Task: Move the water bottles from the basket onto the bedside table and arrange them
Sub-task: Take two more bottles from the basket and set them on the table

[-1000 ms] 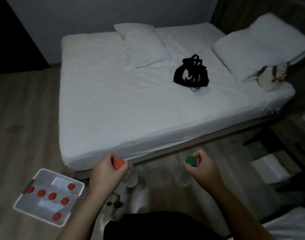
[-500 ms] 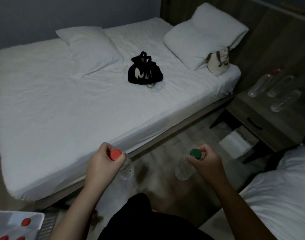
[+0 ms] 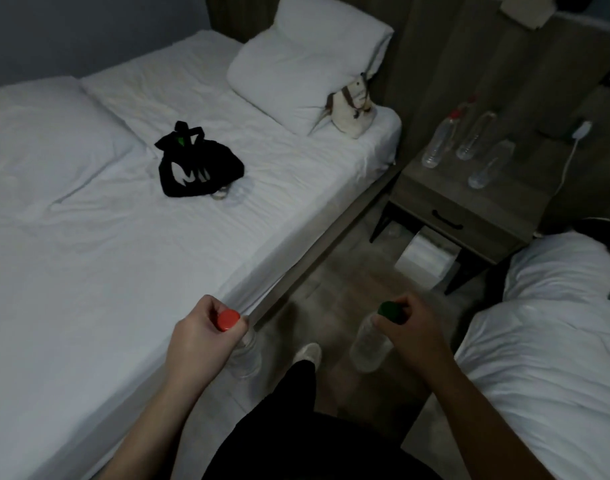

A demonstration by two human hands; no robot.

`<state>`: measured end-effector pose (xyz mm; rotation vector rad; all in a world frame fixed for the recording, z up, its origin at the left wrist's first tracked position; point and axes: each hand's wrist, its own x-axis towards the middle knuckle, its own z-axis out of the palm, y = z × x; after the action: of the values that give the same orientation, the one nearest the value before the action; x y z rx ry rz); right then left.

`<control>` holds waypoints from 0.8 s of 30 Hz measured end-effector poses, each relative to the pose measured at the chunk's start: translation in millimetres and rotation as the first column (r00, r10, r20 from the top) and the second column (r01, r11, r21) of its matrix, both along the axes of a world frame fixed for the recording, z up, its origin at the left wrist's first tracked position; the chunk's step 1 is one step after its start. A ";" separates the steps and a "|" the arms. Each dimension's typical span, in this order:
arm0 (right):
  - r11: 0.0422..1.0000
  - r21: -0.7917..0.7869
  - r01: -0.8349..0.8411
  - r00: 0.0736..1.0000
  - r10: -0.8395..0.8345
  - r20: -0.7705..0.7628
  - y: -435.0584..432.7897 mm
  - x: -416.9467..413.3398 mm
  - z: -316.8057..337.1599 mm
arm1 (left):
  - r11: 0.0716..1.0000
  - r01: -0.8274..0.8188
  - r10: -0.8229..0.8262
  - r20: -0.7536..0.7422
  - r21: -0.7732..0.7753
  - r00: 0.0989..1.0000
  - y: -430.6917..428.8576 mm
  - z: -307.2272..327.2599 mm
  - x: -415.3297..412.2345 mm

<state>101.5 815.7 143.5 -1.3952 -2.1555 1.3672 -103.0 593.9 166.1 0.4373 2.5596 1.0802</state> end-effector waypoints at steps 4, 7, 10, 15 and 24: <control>0.997 -0.001 0.074 0.997 -0.074 0.032 48.2 -16.2 8.1 | 0.991 0.129 -0.128 0.010 -0.032 0.992 66.7 -3.2 -38.5; 0.988 0.043 0.148 0.988 -0.149 0.028 87.2 -26.7 14.3 | 0.979 0.201 -0.201 0.007 -0.042 0.980 122.1 0.9 -66.3; 0.974 0.076 0.212 0.975 -0.216 0.052 124.0 -37.2 14.8 | 0.960 0.277 -0.277 0.014 -0.040 0.961 176.6 4.6 -92.1; 0.934 0.122 0.335 0.940 -0.341 0.029 166.7 -47.9 17.3 | 0.926 0.378 -0.378 -0.004 -0.005 0.926 252.4 9.7 -115.7; 0.873 0.084 0.480 0.876 -0.482 0.012 239.5 -27.1 8.6 | 0.854 0.519 -0.520 -0.064 -0.026 0.852 356.5 15.4 -117.0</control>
<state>74.4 1055.2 152.1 -1.7749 -1.6848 1.0603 -220.0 950.4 181.5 1.1068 2.2830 0.8570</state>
